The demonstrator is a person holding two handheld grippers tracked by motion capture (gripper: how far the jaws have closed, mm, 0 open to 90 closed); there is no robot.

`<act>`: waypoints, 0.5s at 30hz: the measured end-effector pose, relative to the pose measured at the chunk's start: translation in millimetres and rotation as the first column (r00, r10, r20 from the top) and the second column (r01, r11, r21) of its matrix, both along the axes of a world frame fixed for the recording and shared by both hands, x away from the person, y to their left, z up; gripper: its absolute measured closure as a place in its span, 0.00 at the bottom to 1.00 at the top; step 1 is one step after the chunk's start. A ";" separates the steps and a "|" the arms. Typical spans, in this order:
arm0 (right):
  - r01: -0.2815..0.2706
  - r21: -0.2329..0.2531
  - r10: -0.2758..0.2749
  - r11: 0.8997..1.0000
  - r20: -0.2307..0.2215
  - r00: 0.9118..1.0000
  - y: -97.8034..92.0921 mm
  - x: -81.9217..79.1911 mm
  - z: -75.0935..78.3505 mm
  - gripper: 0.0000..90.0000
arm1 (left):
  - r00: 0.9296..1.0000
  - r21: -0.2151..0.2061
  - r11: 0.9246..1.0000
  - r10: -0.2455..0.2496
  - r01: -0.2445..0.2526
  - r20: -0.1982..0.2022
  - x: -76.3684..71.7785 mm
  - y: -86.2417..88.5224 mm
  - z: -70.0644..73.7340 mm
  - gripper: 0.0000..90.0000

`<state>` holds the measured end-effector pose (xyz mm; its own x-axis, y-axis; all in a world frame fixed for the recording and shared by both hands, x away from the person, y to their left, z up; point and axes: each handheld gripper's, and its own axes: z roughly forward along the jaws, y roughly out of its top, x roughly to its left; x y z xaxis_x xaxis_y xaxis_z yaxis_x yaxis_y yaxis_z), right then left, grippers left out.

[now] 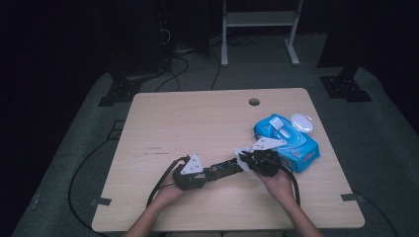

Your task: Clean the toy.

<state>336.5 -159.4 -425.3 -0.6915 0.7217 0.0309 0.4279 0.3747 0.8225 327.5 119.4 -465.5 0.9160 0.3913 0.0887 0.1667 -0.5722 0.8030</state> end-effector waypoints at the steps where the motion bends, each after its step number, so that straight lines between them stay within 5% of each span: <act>1: 0.000 0.011 0.000 1.000 -0.008 1.000 -0.2 -0.8 -0.7 0.91 | 1.000 0.006 1.000 -0.005 0.005 0.002 -0.2 -0.2 0.5 0.79; 4: -0.029 -0.010 0.029 1.000 0.015 0.999 12.6 -4.9 -1.5 0.91 | 1.000 -0.015 1.000 -0.006 0.006 -0.020 0.4 -2.2 2.2 0.76; 8: -0.112 0.019 0.112 0.994 0.010 0.994 32.8 -10.7 -3.4 0.91 | 1.000 -0.001 1.000 -0.009 0.009 -0.023 1.1 -6.7 6.6 0.65; 11: -0.154 0.014 0.154 0.988 0.022 0.988 42.8 -14.6 -3.8 0.91 | 1.000 0.013 1.000 -0.006 0.006 -0.004 0.4 -5.4 6.3 0.68; 15: -0.106 0.019 0.106 0.994 0.010 0.994 30.2 -8.0 -2.7 0.91 | 1.000 0.018 1.000 -0.011 0.011 -0.009 1.0 -0.2 7.6 0.71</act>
